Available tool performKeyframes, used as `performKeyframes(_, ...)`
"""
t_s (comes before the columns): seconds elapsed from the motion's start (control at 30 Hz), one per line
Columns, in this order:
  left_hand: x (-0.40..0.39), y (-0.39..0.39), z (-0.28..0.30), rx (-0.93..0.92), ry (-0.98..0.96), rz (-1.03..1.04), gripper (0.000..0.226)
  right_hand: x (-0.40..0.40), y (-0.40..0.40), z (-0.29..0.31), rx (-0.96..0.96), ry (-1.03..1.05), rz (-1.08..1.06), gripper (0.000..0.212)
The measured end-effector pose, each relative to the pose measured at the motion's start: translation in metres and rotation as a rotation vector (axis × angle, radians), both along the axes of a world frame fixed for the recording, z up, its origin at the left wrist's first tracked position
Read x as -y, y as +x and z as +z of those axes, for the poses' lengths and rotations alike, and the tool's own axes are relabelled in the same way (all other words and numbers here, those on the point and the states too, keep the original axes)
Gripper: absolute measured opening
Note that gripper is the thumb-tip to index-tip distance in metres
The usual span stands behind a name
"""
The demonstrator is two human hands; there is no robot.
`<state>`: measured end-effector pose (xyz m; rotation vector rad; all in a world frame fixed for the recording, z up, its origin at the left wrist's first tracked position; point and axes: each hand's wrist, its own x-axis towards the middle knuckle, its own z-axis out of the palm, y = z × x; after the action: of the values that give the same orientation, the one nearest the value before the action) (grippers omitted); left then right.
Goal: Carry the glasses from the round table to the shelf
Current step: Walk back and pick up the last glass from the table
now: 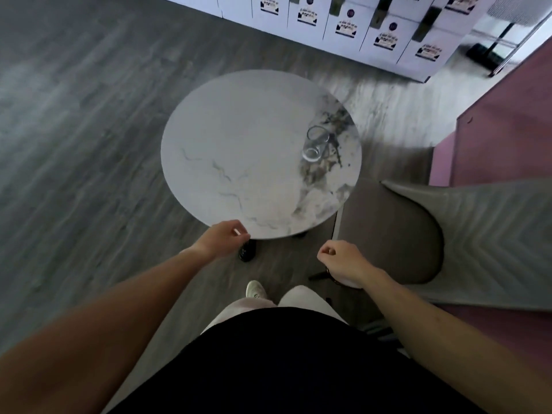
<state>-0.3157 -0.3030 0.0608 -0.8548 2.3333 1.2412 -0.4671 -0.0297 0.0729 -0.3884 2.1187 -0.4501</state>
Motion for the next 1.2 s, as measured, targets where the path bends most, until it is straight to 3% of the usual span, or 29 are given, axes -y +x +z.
performKeyframes(0.27,0.037,-0.048,0.005,-0.004,0.034,0.006,0.011,0.054,-0.059,0.020,-0.094,0.026,0.020,0.020)
performKeyframes(0.43,0.051,-0.069,0.006,-0.011,0.035,-0.001,0.012,0.078,-0.089,0.025,-0.210,0.024,-0.014,0.010)
performKeyframes(0.73,0.057,-0.132,0.017,-0.057,0.069,0.046,0.014,0.116,-0.151,0.033,-0.432,-0.093,-0.010,0.043)
performKeyframes(1.0,0.038,-0.206,0.015,-0.055,0.094,-0.016,0.036,0.118,-0.200,0.023,-0.432,-0.113,0.088,0.048)
performKeyframes(1.2,0.019,-0.252,0.003,-0.021,0.107,-0.032,0.055,0.121,-0.222,0.012,-0.380,-0.182,0.172,0.038)
